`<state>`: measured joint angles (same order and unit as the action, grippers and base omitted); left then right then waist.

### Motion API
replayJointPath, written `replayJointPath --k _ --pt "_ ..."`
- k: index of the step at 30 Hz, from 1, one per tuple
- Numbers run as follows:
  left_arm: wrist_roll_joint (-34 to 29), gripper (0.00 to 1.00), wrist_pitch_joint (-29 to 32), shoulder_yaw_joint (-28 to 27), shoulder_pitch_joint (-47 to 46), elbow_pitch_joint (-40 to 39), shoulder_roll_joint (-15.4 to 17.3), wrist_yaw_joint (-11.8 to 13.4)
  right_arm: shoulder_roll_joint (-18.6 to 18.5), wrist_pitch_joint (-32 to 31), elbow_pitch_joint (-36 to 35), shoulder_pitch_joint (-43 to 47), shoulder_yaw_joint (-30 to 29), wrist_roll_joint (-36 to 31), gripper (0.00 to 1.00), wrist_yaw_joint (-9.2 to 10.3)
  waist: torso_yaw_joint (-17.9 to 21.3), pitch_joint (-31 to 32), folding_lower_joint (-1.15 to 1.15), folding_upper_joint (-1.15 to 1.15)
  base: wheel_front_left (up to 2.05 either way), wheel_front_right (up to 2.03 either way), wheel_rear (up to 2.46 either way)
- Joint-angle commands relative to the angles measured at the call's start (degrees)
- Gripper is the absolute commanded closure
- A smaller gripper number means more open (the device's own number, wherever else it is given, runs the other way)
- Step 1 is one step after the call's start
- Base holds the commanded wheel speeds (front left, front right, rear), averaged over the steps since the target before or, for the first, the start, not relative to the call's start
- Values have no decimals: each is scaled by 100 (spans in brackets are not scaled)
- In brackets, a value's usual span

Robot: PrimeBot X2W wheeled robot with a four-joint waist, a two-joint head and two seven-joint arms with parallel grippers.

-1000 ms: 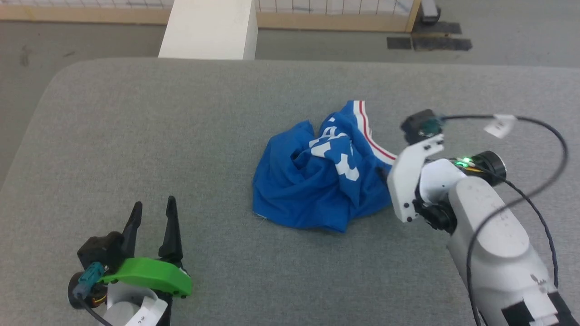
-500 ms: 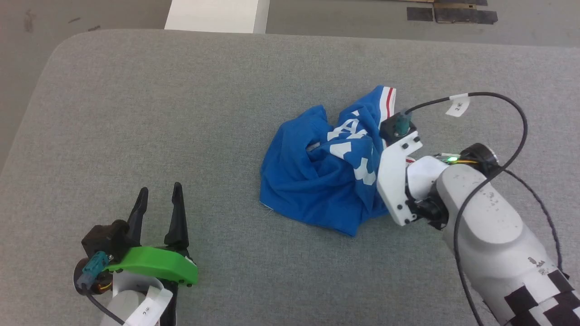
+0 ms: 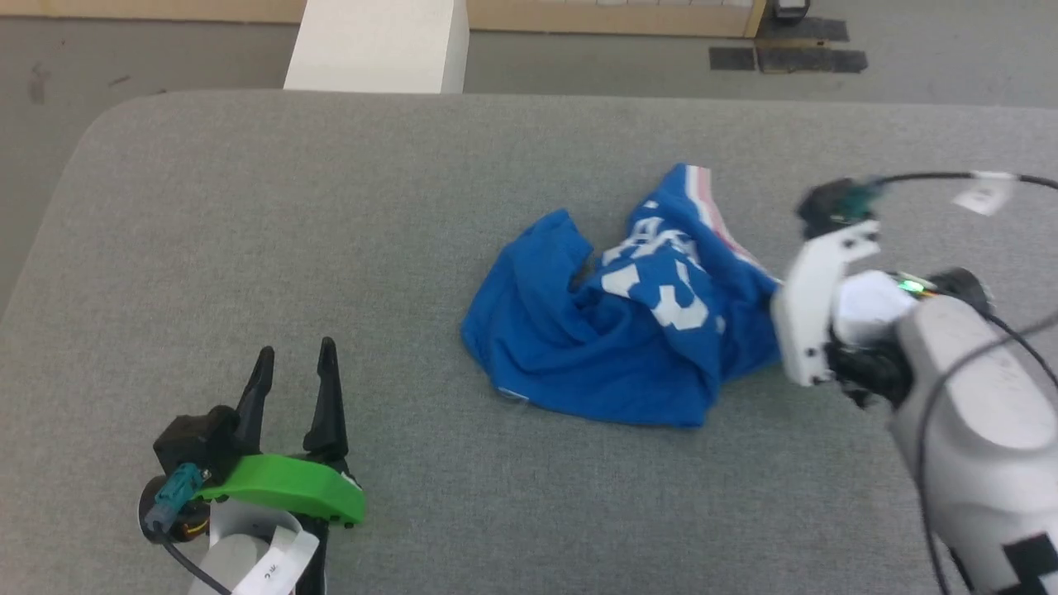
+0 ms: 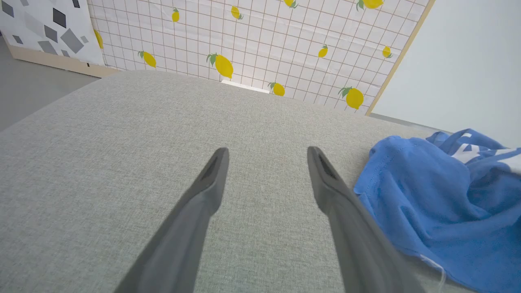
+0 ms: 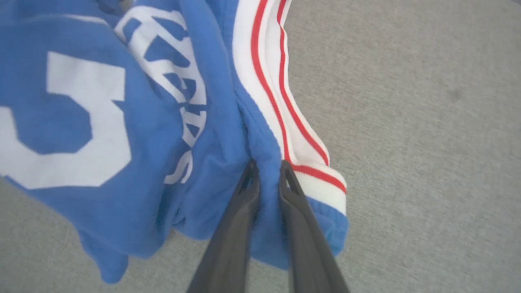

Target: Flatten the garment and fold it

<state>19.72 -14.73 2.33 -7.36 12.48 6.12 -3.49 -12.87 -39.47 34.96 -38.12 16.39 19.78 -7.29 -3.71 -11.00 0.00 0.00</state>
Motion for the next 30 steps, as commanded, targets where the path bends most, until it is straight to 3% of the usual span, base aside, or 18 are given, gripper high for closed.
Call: replayJointPath --k 1,6,13,15,22,30 --pt "-28 0 -27 -11 54 12 -17 -15 -89 62 -98 247 -229 -15 100 -20 67 108 0 0 0 0 0" --pt "-9 0 -27 -6 132 22 -14 -11 -181 -185 -355 1001 -942 -223 100 -20 130 216 0 0 0 0 0" --pt "23 0 -13 47 176 37 -14 -7 145 -471 -786 1822 -1498 -395 100 -20 202 284 0 0 0 0 0" --pt "34 0 -6 57 194 45 -14 -1 243 -242 -983 1861 -1638 -456 0 -20 224 306 0 0 0 0 0" --pt "64 0 26 87 265 67 9 18 560 1145 -1890 1869 -2230 -163 0 -20 271 439 0 0 0 0 0" --pt "99 0 76 119 367 50 43 48 764 3365 -2681 2397 -2864 -254 0 -20 297 636 0 0 0 0 0"
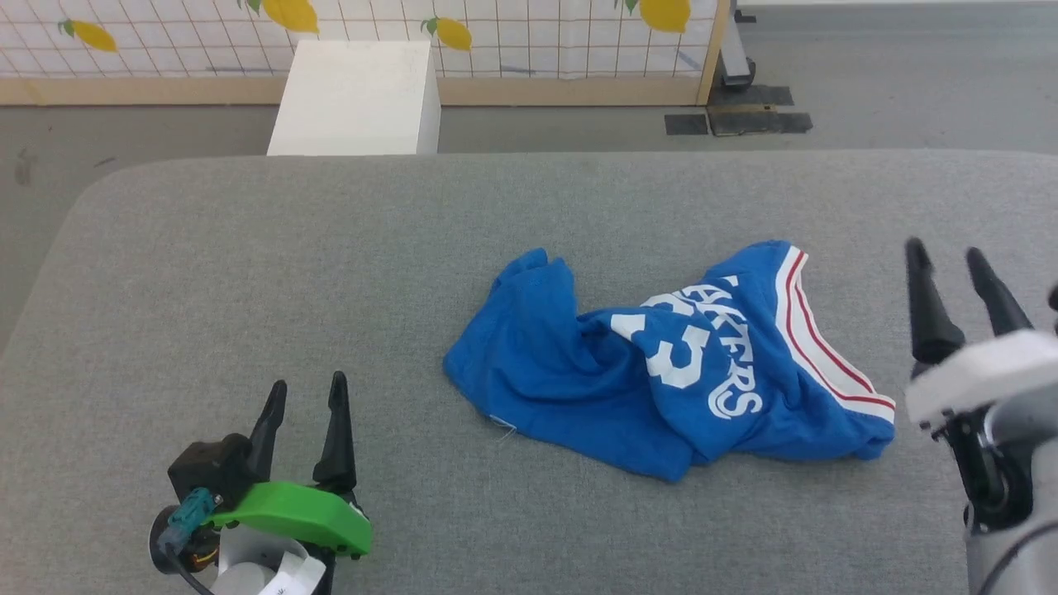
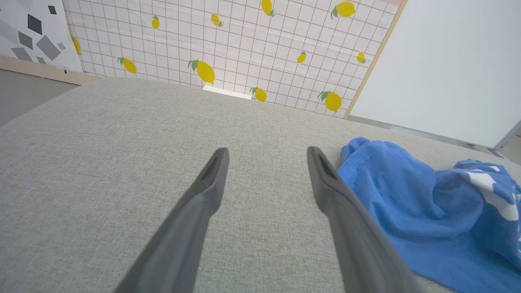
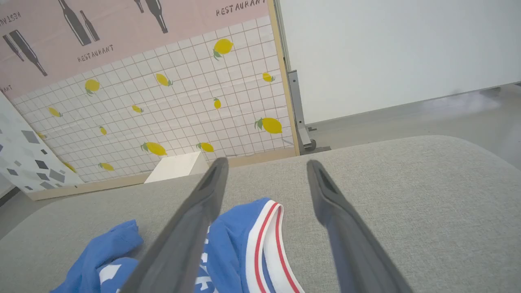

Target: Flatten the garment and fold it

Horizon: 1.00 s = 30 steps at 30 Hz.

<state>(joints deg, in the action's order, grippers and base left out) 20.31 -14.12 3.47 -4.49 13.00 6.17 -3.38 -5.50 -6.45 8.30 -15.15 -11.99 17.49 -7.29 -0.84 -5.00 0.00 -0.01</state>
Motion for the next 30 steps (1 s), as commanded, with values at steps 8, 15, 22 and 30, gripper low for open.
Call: replayJointPath --k 8,15,22,30 --pt "89 0 176 94 62 -12 23 65 211 947 20 589 -347 -129 0 -20 84 75 0 1 0 0 0" --pt "133 0 1114 437 -867 225 -36 32 248 951 49 597 -373 -211 0 -20 95 -58 0 1 0 0 0" --pt "167 0 3433 942 -2485 1121 -110 157 258 953 87 453 -247 -234 0 -20 263 -350 0 1 0 0 0" --pt "-65 0 6136 1521 -3647 2144 -30 376 261 1087 221 345 -210 -190 0 -20 569 -682 0 1 0 0 0"
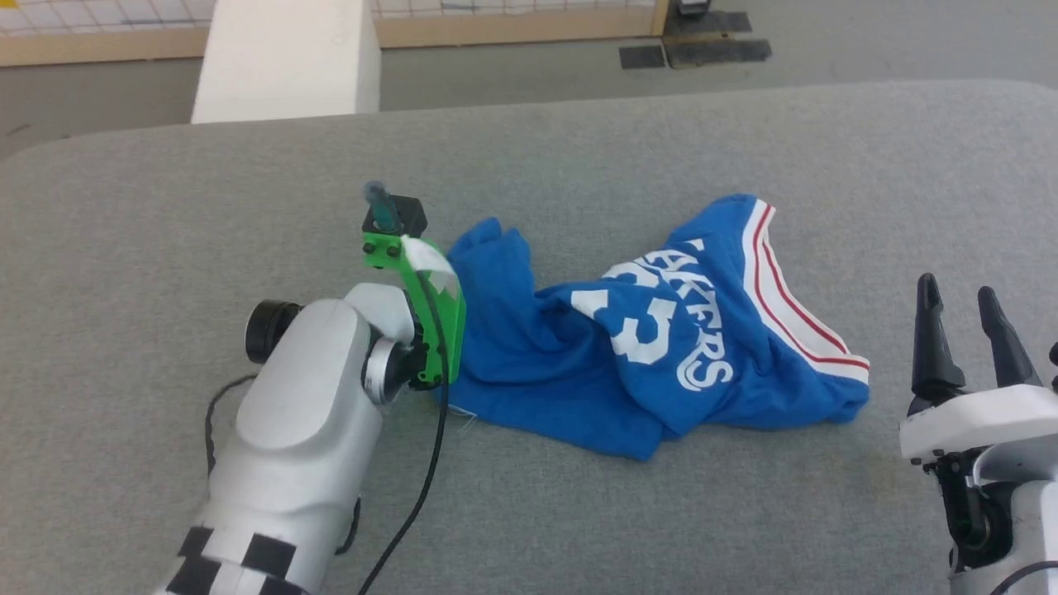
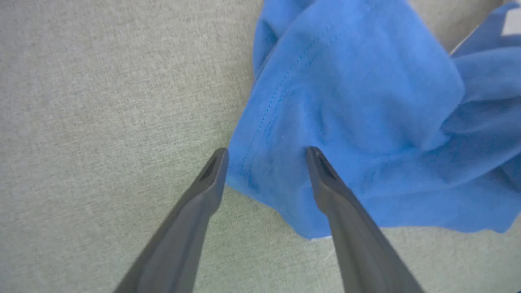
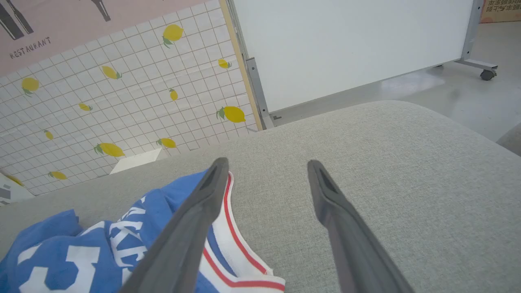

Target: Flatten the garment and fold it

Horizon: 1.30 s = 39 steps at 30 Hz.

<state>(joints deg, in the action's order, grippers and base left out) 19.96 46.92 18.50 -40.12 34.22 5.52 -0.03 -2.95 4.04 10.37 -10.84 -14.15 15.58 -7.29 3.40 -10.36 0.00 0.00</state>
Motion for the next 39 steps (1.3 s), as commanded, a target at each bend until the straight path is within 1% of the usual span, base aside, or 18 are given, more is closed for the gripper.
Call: replayJointPath --k 1,2,6,11,12,13,15,20,25,28,32,36,39 --pt "-112 0 222 103 -159 86 83 50 6 57 25 -96 10 7 0 -20 175 -180 0 0 0 0 0" --pt "-171 0 454 182 -221 165 126 50 6 79 39 -108 17 19 0 -20 209 -218 0 0 0 0 0" --pt "-170 0 968 304 -275 348 165 8 6 145 74 -138 14 34 0 -20 292 -320 0 0 0 0 0" --pt "-68 0 1163 339 -109 500 147 -3 7 185 101 -172 1 14 0 -20 306 -401 0 0 0 0 0" --pt "-31 55 1169 324 -74 515 135 3 7 186 106 -178 -1 8 0 -20 298 -408 0 0 0 0 0" --pt "1 100 1127 318 -41 512 118 -4 7 193 106 -187 -13 0 0 -20 278 -418 0 0 0 0 0" --pt "41 100 1078 321 2 521 106 -30 7 198 107 -207 -15 -15 0 -20 239 -437 0 0 0 0 0" --pt "190 100 615 190 -2 415 67 -66 7 208 155 -250 -3 -50 0 -20 98 -405 0 0 0 0 0" --pt "509 100 82 -133 50 186 18 -51 7 237 270 -216 2 -54 0 -20 -91 -229 0 0 0 0 0" --pt "675 100 -210 -372 144 -50 64 14 7 250 336 -161 -1 -62 0 -20 -235 -98 0 0 0 0 0" --pt "874 100 -519 -761 393 -515 235 193 7 241 395 -89 -3 -84 0 -20 -461 68 0 0 0 0 0" --pt "1018 100 -645 -1174 853 -1082 506 469 7 216 440 -26 39 -82 0 -20 -664 210 0 0 0 0 0" --pt "1102 100 -629 -1477 1397 -1532 709 724 7 196 475 13 84 -73 0 -20 -769 281 0 0 0 0 0"
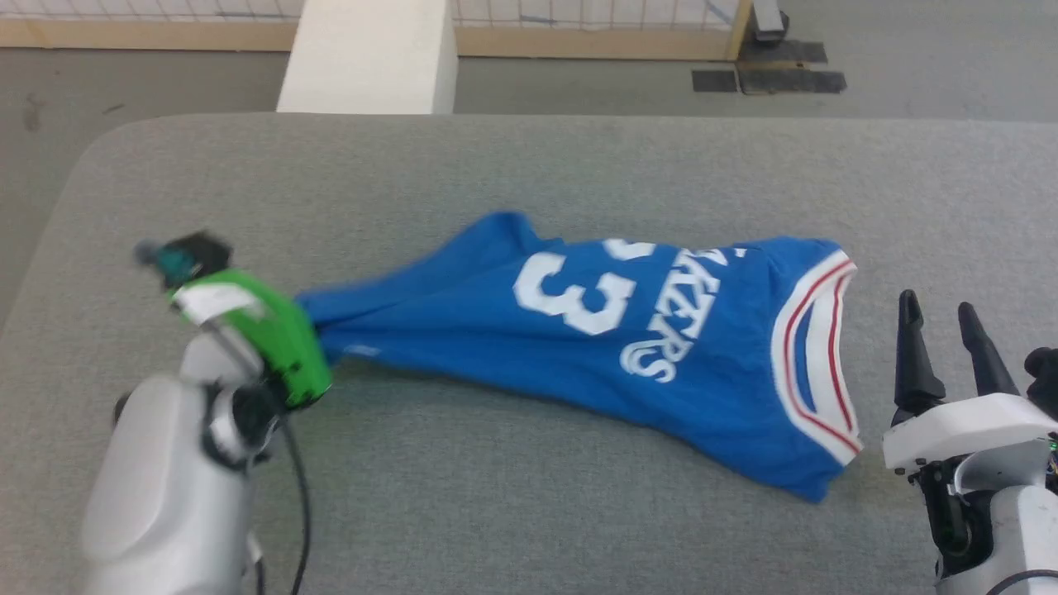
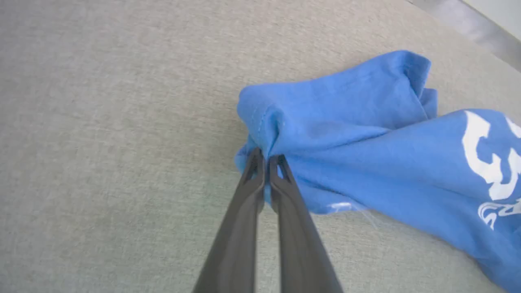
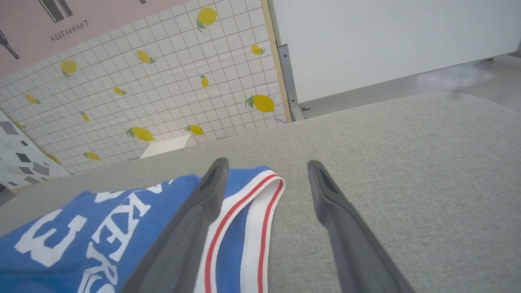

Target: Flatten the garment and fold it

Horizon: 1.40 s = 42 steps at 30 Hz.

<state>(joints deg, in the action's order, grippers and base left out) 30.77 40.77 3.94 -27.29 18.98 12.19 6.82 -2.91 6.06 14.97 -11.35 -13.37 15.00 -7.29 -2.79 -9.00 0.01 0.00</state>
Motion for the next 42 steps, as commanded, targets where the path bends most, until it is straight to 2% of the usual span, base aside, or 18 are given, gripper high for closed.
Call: replayJointPath --k 1,3,8,14,15,20,26,29,32,36,38,42 --pt "61 100 -19 -131 300 -142 86 123 3 -13 24 69 32 -11 0 -20 -161 155 -1 0 0 0 0" --pt "133 100 -20 -359 758 -433 168 309 3 -20 32 77 75 -6 0 -20 -188 164 -1 0 0 0 0" --pt "384 100 17 -770 1970 -1069 77 657 3 -43 37 93 138 -6 0 -20 -217 154 -1 0 0 0 0" --pt "553 100 -124 -886 2623 -1551 -167 738 3 -80 76 155 158 -24 0 -20 -268 203 -1 0 0 0 0" --pt "550 0 -218 -893 2619 -1652 -175 699 3 -91 87 167 173 -25 0 -20 -273 219 -1 0 0 0 0" --pt "419 0 -903 -900 2370 -2057 -98 350 3 -114 123 189 217 -16 0 -20 -281 278 -1 0 0 0 0" --pt "-108 0 -2367 -722 2112 -2276 90 -328 3 -149 156 180 288 -6 0 -20 -232 307 -1 0 0 0 0" --pt "-453 0 -3181 -605 2126 -2199 128 -547 3 -204 159 202 320 -19 0 -20 -197 306 -1 0 0 0 0" --pt "-704 0 -3818 -502 2157 -2081 93 -637 3 -312 149 234 329 -67 0 -20 -174 290 -1 0 0 0 0" --pt "-916 0 -4296 -391 2204 -1855 50 -655 3 -628 19 245 411 -277 0 -20 -148 272 -1 0 0 0 0" --pt "-965 0 -4452 -376 2211 -1773 41 -650 -8 -1010 -84 205 542 -413 0 -20 -126 273 -1 0 0 0 0" --pt "-1034 0 -4587 -351 2223 -1672 41 -610 -135 -2324 -277 22 1047 -606 0 -20 -82 247 -1 0 0 0 0"
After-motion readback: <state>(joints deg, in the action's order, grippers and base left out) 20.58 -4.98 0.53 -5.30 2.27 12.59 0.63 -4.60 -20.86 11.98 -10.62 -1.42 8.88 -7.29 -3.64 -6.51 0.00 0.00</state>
